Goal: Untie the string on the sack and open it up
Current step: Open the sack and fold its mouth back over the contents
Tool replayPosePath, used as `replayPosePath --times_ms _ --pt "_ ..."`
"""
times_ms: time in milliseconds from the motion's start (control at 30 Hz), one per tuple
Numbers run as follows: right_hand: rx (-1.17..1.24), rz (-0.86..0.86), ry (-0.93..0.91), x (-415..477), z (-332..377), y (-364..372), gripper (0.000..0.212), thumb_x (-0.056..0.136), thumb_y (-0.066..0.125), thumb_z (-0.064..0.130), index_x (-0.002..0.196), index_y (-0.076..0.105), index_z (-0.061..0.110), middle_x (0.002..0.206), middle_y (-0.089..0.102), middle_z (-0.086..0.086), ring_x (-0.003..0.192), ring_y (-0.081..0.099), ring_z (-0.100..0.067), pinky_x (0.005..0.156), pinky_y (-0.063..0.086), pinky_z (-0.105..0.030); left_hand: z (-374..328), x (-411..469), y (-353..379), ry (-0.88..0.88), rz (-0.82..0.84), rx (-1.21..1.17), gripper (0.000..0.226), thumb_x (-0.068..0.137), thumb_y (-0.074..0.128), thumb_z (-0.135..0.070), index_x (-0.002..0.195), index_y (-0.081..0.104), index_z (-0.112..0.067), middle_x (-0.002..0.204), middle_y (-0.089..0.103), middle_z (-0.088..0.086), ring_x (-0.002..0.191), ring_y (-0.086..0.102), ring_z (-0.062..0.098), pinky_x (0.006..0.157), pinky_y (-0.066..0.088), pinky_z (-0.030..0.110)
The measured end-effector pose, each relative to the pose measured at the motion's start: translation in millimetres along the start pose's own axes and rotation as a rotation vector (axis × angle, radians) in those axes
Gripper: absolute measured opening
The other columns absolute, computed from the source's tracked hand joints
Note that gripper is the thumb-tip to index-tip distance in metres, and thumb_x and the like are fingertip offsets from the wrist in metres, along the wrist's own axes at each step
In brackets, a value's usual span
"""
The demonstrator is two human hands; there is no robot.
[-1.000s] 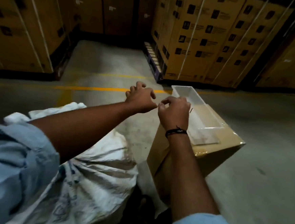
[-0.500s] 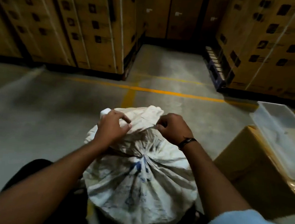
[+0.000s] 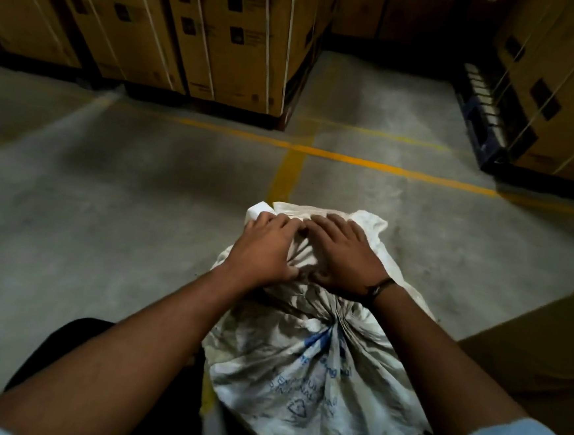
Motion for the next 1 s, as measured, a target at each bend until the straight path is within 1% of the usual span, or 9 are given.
replayPosePath --times_ms 167,267,400,600,700,767,800,900,1000 --pt "-0.133 -0.206 0.040 7 -7 -2 0.054 0.075 0.056 0.038 0.125 0.059 0.019 0.115 0.068 -0.002 0.109 0.061 -0.029 0.099 0.038 -0.047 6 8 0 0.041 0.038 -0.033 0.073 0.071 0.070 -0.040 0.137 0.038 -0.036 0.136 0.049 -0.003 0.123 0.044 0.026 0.102 0.039 0.041" --pt "-0.127 -0.307 0.062 5 -10 -12 0.046 0.068 0.073 0.022 0.112 0.064 0.011 0.090 0.071 -0.011 0.081 0.066 -0.034 0.076 0.049 -0.039 3 11 -8 0.008 -0.033 -0.140 0.067 0.080 0.059 -0.020 0.142 0.036 -0.030 0.141 0.051 -0.001 0.125 0.050 0.024 0.094 0.043 0.035" --pt "-0.144 -0.349 0.071 -7 -4 -27 0.047 0.062 0.074 0.010 0.108 0.063 0.007 0.078 0.070 -0.011 0.062 0.066 -0.032 0.044 0.036 -0.027 -11 10 -13 0.028 -0.087 -0.159 0.069 0.086 0.048 -0.015 0.149 0.026 -0.030 0.144 0.051 0.006 0.118 0.057 0.032 0.089 0.051 0.043" --pt "-0.036 -0.302 0.117 -40 -11 -48 0.046 0.082 0.059 0.019 0.127 0.049 0.017 0.097 0.070 -0.007 0.081 0.066 -0.034 0.051 0.037 -0.033 -38 5 -16 0.112 -0.134 -0.195 0.069 0.088 0.047 -0.018 0.148 0.019 -0.038 0.136 0.058 0.008 0.104 0.064 0.038 0.078 0.054 0.049" --pt "0.092 -0.251 0.112 -64 -16 -59 0.048 0.095 0.051 0.044 0.136 0.044 0.021 0.121 0.065 -0.005 0.106 0.061 -0.027 0.075 0.047 -0.036 -51 1 -23 0.148 -0.143 -0.191 0.069 0.087 0.048 -0.020 0.148 0.020 -0.036 0.130 0.062 0.009 0.105 0.064 0.036 0.076 0.053 0.048" --pt "0.202 -0.140 0.120 -81 -20 -61 0.059 0.097 0.036 0.058 0.144 0.038 0.023 0.132 0.057 -0.005 0.119 0.052 -0.025 0.096 0.044 -0.040 -55 0 -23 0.162 -0.086 -0.219 0.074 0.084 0.051 -0.021 0.149 0.019 -0.035 0.127 0.063 0.010 0.104 0.063 0.035 0.078 0.053 0.046" --pt "0.211 -0.097 0.130 -90 -24 -62 0.060 0.097 0.028 0.059 0.145 0.037 0.024 0.130 0.055 -0.004 0.118 0.049 -0.027 0.098 0.041 -0.043 -57 0 -23 0.173 -0.009 -0.278 0.077 0.082 0.053 -0.023 0.149 0.017 -0.036 0.128 0.062 0.010 0.105 0.062 0.034 0.081 0.053 0.046" --pt "0.037 -0.087 0.143 -117 -39 -68 0.048 0.094 0.037 0.046 0.132 0.050 0.020 0.112 0.055 -0.006 0.102 0.048 -0.032 0.085 0.044 -0.044 -62 -3 -21 0.296 0.200 -0.324 0.083 0.081 0.060 -0.046 0.151 0.016 -0.035 0.143 0.050 0.005 0.125 0.053 0.024 0.101 0.045 0.044" --pt "-0.085 -0.271 0.146 -141 -45 -82 0.024 0.083 0.065 0.025 0.099 0.055 0.011 0.096 0.056 -0.010 0.084 0.055 -0.034 0.057 0.047 -0.040 -66 -10 -19 0.440 0.125 -0.026 0.089 0.073 0.064 -0.057 0.150 0.025 -0.035 0.140 0.052 0.003 0.127 0.048 0.023 0.105 0.040 0.041"
Point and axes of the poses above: each hand's wrist, its own x-axis towards the middle knuckle, its own y-axis out of the palm, z = x × y, the point moved 2 cm from there along x, towards the middle knuckle
